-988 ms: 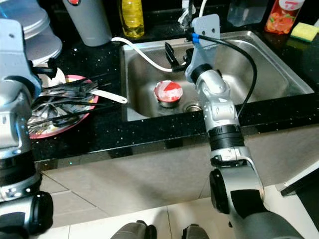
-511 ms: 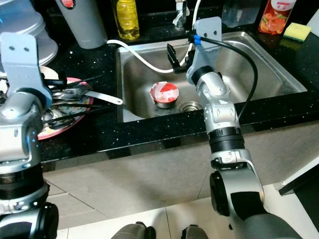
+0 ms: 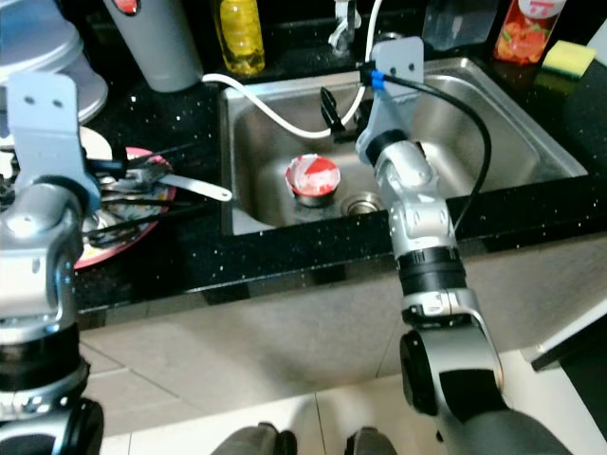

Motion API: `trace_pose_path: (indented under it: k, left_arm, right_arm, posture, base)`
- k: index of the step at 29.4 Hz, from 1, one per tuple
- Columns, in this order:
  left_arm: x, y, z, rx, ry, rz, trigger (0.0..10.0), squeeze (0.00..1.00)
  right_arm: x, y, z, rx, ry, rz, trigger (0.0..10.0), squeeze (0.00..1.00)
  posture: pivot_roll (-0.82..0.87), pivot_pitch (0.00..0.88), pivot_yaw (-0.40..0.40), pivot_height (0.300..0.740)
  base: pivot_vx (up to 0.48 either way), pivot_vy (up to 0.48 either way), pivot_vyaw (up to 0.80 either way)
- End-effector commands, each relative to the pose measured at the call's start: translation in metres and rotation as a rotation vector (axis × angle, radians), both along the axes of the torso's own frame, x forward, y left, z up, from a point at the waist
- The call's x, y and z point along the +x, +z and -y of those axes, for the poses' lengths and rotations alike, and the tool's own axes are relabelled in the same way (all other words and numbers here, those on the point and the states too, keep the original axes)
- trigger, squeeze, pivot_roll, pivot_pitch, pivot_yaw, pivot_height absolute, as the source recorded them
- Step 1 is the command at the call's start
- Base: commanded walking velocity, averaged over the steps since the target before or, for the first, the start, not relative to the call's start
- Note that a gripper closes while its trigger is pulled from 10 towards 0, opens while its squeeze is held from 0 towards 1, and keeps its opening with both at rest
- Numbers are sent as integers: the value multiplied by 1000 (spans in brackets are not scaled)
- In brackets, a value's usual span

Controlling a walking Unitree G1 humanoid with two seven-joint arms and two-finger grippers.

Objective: Kitchen organization

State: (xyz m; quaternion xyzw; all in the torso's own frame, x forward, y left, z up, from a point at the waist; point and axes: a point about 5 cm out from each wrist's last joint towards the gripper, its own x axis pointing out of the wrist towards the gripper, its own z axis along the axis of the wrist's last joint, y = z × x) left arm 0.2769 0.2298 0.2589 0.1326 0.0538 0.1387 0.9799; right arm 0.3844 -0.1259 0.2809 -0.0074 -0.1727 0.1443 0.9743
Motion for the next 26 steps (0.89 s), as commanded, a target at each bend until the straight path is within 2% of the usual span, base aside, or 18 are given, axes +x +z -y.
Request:
trace_pose_path:
  k: [1,3,5,7,8,10,11,13,14,16,17,19,21,22,23,24,26]
  left_arm:
    - [-17,-1,-7,67,-63,-57,10000,0]
    - [-30,-3,-7,200,-157,-118,10000,0]
    - [-38,-2,-16,312,-179,-171,10000,0]
    - [-40,2,-24,440,-197,-195,10000,0]
    - [-40,2,-24,440,-197,-195,10000,0]
    - [-37,6,-31,570,-222,-213,10000,0]
    - [-37,6,-31,570,-222,-213,10000,0]
    - [-35,9,-31,664,-282,-243,9765,0]
    - [-35,9,-31,664,-282,-243,9765,0]
    - [-39,7,-21,702,-415,-291,10000,0]
    - [-39,7,-21,702,-415,-291,10000,0]
    - [-43,1,-14,716,-524,-339,10000,0]
    - [-35,0,-14,762,-557,-343,10000,0]
    - [-29,0,-12,776,-579,-333,7882,0]
    - [-25,1,-10,784,-595,-327,7882,0]
    - [-21,2,-7,790,-625,-317,8431,0]
    - [-18,4,-3,793,-659,-309,8431,0]
  right_arm:
    - [-2,-4,2,-4,-12,-9,10000,0]
    - [-2,-6,6,1,-25,-18,10000,0]
    - [-2,-8,6,2,-28,-27,10000,0]
    - [-2,-9,5,2,-24,-31,10000,0]
    - [-2,-9,5,2,-24,-31,10000,0]
    - [-2,-9,3,1,-17,-33,10000,0]
    - [-2,-9,3,1,-17,-33,10000,0]
    - [-2,-9,1,2,-15,-32,10000,0]
    - [-2,-9,1,2,-15,-32,10000,0]
    - [-3,-9,2,8,-19,-32,10000,0]
    - [-3,-9,2,8,-19,-32,10000,0]
    - [-3,-11,3,12,-25,-39,10000,0]
    - [-3,-13,2,12,-24,-46,10000,0]
    - [-3,-12,1,11,-21,-45,10000,0]
    - [-3,-12,0,11,-19,-45,10000,0]
    - [-3,-11,0,10,-18,-42,10000,0]
    - [-3,-11,-1,10,-17,-40,10000,0]
  posture:
    - [180,52,80,740]
    - [186,55,73,740]
    - [186,55,73,740]
    - [194,54,61,740]
    - [194,54,61,740]
    - [191,51,59,740]
    - [191,51,59,740]
    - [187,52,63,740]
    - [187,52,63,740]
    - [187,52,62,740]
    - [187,52,62,740]
    - [188,51,61,740]
    - [180,48,59,740]
    - [173,44,57,740]
    - [173,44,57,740]
    - [160,35,63,740]
    - [160,35,63,740]
  base:
    - [0,0,0]
    - [0,0,0]
    - [0,0,0]
    - [0,0,0]
    - [0,0,0]
    - [0,0,0]
    - [0,0,0]
    - [0,0,0]
    - [0,0,0]
    - [0,0,0]
    - [0,0,0]
    - [0,0,0]
    - [0,0,0]
    - [0,0,0]
    - [0,0,0]
    - [0,0,0]
    - [0,0,0]
